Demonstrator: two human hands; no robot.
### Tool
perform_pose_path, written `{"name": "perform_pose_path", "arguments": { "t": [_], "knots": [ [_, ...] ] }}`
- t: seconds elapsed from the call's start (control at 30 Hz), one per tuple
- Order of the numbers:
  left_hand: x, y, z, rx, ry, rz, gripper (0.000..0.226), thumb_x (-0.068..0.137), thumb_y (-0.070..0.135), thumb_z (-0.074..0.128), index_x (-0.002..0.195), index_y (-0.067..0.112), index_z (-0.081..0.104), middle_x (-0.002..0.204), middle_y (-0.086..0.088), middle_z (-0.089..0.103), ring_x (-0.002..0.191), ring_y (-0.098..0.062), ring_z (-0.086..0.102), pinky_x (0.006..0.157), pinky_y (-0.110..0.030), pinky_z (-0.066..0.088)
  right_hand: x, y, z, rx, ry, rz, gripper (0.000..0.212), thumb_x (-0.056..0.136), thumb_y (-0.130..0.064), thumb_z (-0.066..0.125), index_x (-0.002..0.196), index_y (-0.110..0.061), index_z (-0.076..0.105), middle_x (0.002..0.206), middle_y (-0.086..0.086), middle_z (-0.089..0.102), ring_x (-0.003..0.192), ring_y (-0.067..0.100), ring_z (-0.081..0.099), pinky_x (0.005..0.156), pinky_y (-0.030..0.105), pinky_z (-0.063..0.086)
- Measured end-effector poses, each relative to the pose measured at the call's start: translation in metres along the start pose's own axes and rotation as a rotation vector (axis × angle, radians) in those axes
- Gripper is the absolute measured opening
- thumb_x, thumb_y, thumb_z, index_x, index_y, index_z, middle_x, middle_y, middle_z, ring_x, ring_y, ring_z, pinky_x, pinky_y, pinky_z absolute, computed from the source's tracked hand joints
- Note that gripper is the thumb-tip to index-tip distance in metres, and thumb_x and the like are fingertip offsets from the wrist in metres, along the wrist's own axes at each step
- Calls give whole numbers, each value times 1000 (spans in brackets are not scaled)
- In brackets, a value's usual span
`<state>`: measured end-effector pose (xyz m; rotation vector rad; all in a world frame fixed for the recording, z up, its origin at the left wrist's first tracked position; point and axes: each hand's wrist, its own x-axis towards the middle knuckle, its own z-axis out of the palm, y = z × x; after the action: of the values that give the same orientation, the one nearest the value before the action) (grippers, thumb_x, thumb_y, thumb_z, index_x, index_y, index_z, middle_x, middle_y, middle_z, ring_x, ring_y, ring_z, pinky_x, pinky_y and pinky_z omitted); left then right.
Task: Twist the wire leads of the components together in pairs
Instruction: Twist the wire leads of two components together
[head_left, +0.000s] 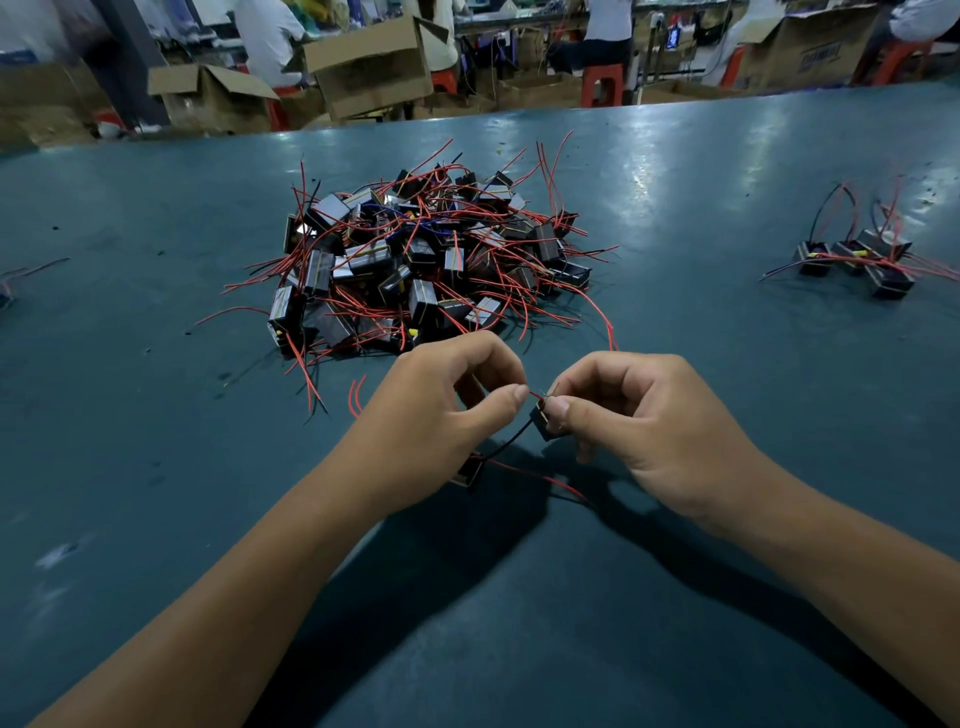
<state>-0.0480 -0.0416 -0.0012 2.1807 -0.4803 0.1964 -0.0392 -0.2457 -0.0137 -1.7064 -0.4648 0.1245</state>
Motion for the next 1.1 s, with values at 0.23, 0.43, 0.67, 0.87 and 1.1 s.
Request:
{"name": "perform_pose_path", "arguments": {
  "t": [0.23,0.43,0.67,0.87,1.1],
  "knots": [
    [3,-11,13,118,18,-79,10,91,23,70,82,26,67,71,21,62,61,-4,54,58,-14,39,-2,-2,-1,-225,-50,-77,10,89,-17,71,80,-20,70,73,7,69,63,23,59,63,34,48],
    [4,-15,15,166,-33,1,6,89,22,74,85,22,69,81,11,63,70,-10,55,68,-27,45,-5,-6,-6,-510,-74,-178,12,88,-23,73,79,-29,68,74,-8,67,63,3,55,60,10,36],
    [4,-17,13,177,20,31,5,90,22,73,88,23,70,86,10,64,77,-14,58,72,-32,49,-5,-6,-3,-481,-78,-249,10,86,-12,74,83,-20,71,95,-15,70,92,3,65,78,10,42],
    [3,-11,12,202,22,34,5,89,22,74,89,24,69,86,10,63,75,-12,55,72,-29,47,-5,-1,-1,-420,-93,-200,10,86,-11,74,82,-19,72,85,-12,70,78,9,66,71,12,46],
    [-3,8,-4,197,0,158,7,89,28,64,84,24,67,87,7,60,79,-19,57,71,-39,46,-4,2,0,-428,-131,-163,10,86,-12,74,83,-21,73,82,-16,71,80,1,66,73,9,42]
  ]
}}
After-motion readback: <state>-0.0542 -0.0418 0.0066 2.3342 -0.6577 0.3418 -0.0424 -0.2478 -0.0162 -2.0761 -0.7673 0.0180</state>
